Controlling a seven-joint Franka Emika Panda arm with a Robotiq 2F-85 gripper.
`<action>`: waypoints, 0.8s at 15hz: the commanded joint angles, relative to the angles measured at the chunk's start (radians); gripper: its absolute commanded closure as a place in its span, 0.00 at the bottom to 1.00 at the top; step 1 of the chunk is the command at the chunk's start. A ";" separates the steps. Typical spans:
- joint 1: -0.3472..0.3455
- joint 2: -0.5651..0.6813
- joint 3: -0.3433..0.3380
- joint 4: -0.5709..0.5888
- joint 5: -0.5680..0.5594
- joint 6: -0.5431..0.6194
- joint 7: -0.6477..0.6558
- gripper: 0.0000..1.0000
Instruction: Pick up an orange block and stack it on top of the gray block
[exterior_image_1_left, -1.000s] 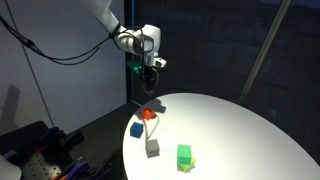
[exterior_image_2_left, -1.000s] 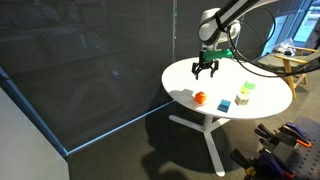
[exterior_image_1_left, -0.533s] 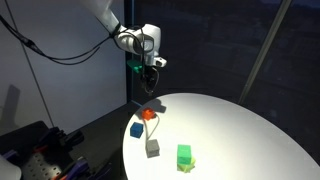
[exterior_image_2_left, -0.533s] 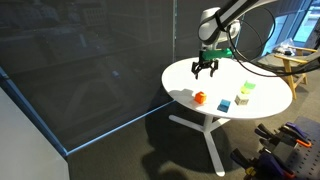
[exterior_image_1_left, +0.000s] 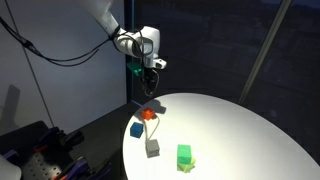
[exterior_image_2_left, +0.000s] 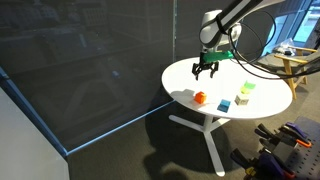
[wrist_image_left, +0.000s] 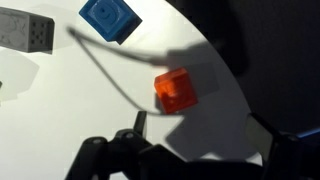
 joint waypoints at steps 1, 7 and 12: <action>-0.016 -0.033 0.001 -0.066 0.016 0.076 -0.049 0.00; -0.036 -0.014 0.007 -0.097 0.020 0.107 -0.112 0.00; -0.050 0.009 0.017 -0.095 0.018 0.107 -0.184 0.00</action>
